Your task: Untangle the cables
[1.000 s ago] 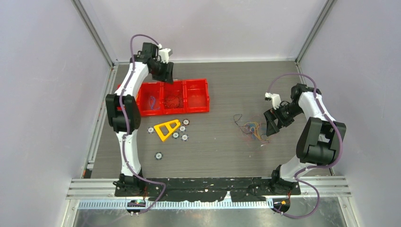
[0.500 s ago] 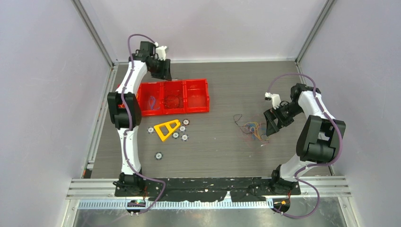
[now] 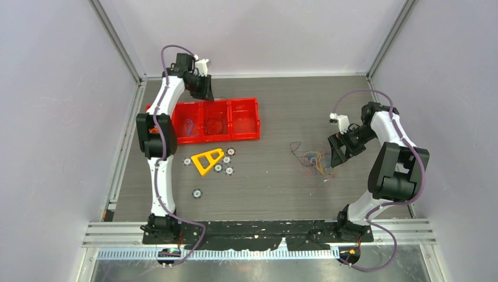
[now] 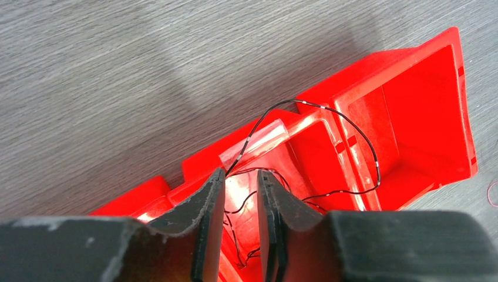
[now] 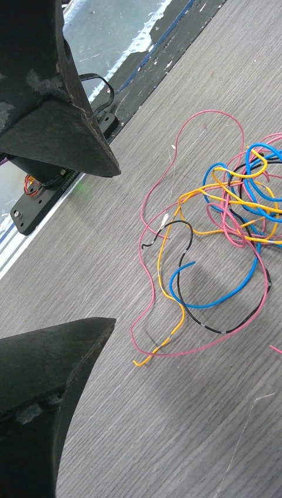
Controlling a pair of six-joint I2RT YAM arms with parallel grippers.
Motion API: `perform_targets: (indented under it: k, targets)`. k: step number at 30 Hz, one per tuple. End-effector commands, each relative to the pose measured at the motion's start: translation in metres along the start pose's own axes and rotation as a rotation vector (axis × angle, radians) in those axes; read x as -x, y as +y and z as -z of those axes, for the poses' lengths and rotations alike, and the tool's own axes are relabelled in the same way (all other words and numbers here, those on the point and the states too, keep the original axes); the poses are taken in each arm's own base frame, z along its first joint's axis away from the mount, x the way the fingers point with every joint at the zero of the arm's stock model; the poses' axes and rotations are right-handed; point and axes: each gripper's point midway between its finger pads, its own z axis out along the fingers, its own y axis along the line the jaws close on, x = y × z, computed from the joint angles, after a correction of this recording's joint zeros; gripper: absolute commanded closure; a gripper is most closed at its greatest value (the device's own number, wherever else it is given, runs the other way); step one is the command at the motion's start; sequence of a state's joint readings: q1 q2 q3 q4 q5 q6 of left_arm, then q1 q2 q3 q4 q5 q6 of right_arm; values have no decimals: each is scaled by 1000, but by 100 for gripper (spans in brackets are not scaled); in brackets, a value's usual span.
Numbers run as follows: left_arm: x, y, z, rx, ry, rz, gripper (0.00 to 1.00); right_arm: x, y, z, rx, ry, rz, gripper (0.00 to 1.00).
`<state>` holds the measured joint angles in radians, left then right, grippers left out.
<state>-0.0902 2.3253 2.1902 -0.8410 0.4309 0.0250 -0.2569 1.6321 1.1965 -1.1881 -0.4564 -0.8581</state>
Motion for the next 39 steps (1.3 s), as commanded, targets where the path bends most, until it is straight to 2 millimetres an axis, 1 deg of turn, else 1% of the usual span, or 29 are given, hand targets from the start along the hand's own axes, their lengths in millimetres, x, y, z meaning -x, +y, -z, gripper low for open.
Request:
perform_targets:
  k: [1,4,6,7,9,14,16,19,21,22,24,25,27,29,32,35,39]
  targets:
    - [17,-5,6,-20,-53,-10,76,9,-1,7,-4,-12,-4,5]
    - [11,-5,8,-14,-40,-8,86,10,-1,8,-8,-15,-3,5]
    - [10,-6,12,-9,-43,-17,89,10,-2,8,-10,-15,-1,5]
    - [12,-6,16,-1,-57,-26,92,10,-1,8,-8,-14,-1,5]
    - [8,-5,18,11,-56,-32,99,10,-1,8,-7,-15,0,5]
    - [2,-10,32,13,-55,-63,100,12,-1,9,-11,-21,4,5]
    - [-6,-13,36,9,-57,-70,100,11,-1,9,-9,-22,6,5]
    - [-13,-21,44,2,-62,-99,100,11,0,9,-8,-23,6,5]
    - [-12,-30,53,-26,-78,-136,100,11,1,9,-6,-25,7,5]
    - [-8,-35,57,-43,-101,-154,92,11,1,8,-6,-24,8,5]
    - [-2,-45,65,-68,-150,-174,68,11,1,8,-5,-25,9,5]
    - [2,-51,68,-91,-175,-176,58,10,1,8,-2,-24,6,5]
    - [12,-65,73,-140,-212,-174,50,10,1,7,0,-24,7,5]
    - [17,-75,70,-165,-215,-160,45,11,1,7,1,-25,7,5]
    - [21,-83,59,-179,-199,-135,43,11,1,8,-1,-27,8,5]
    - [22,-87,45,-185,-182,-99,42,10,1,8,-1,-24,9,5]
    - [23,-83,30,-146,-169,-84,46,10,2,7,1,-23,8,5]
